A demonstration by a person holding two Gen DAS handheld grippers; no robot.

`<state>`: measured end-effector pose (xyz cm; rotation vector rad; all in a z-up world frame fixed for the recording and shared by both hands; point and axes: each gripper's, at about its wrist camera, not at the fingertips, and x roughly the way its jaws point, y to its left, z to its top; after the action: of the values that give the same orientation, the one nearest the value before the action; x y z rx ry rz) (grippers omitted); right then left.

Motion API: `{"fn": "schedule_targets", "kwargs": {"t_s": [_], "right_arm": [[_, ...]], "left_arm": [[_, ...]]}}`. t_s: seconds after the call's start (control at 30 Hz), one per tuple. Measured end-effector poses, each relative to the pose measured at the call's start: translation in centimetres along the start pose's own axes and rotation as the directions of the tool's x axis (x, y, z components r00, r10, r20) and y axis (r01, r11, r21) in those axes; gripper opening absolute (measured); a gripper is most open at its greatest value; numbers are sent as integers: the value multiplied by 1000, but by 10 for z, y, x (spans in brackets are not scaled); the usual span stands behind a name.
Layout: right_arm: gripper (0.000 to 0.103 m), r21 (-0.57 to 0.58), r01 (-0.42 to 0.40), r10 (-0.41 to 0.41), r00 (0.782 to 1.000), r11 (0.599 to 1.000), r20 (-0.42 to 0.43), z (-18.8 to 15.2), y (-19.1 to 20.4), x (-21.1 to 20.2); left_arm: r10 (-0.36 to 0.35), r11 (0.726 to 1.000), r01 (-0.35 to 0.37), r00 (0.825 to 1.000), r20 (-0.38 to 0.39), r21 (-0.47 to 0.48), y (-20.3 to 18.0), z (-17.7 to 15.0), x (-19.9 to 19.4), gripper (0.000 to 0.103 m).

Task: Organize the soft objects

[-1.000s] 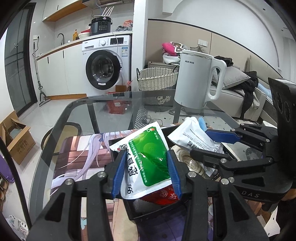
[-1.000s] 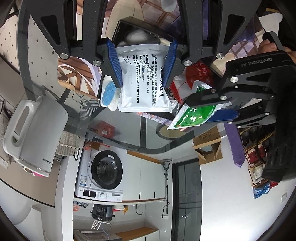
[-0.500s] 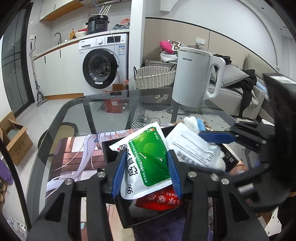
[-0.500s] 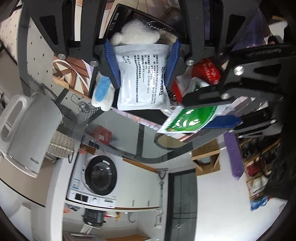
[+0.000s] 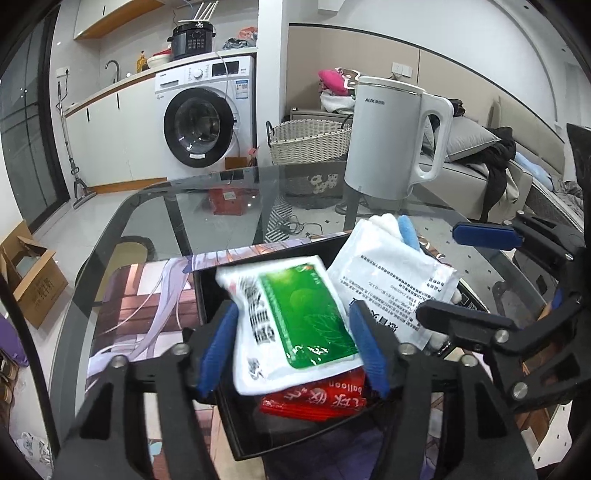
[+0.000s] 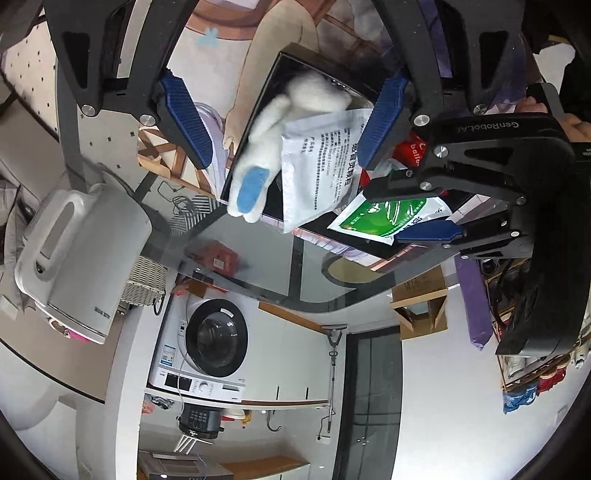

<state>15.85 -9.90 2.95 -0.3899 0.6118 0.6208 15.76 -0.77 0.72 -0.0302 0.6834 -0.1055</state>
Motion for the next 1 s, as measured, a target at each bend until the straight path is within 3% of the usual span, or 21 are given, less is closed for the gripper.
{"fn": "schedule_targets", "kwargs": {"t_s": [0.1,0.27,0.47,1.0], "right_arm": [[85,12,13,-13,1000,1000,17,-2,-3,-4],[95,44,8,-11,998,999,58,-8,-8,-21],[102,91,11,-19,996,996,86,-20,-12,-39],[102,124,-14,-5,988,992,153,-43,18,-60]], "left_arm": [[-26,1000,26,1000,12,2,-2,-3,-6,82],[-2,1000,2,999,42,-1,-2,-8,-21,103],[21,1000,-20,997,68,-21,2,-15,-37,103],[76,996,-67,983,167,-58,8,-35,-69,103]]}}
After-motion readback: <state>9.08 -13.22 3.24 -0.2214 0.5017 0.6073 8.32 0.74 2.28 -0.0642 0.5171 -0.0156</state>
